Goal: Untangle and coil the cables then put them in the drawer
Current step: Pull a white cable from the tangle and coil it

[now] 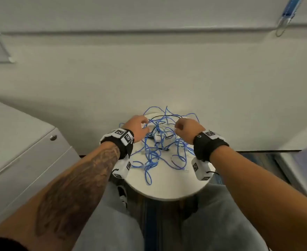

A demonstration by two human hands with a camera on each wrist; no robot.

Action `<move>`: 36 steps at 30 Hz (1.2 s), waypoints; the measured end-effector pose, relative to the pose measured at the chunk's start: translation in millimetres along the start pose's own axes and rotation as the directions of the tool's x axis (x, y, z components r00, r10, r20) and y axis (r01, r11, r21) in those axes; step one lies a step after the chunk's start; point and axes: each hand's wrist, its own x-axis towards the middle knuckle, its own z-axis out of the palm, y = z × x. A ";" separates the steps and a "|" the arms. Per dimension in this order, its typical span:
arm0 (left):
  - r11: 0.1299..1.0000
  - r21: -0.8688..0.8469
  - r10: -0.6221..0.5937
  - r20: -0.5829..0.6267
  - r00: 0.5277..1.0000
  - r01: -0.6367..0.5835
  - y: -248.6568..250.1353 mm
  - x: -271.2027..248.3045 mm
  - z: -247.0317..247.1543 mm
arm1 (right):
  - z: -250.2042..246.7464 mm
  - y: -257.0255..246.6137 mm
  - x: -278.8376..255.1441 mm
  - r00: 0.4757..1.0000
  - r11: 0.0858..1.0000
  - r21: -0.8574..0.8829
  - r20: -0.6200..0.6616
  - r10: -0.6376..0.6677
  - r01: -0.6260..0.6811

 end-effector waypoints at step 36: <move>0.975 -0.114 -0.173 0.126 0.977 0.188 -44.9 93.8 59.7 | 40.6 5.0 80.1 0.999 0.837 0.545 -0.035 -0.041 0.054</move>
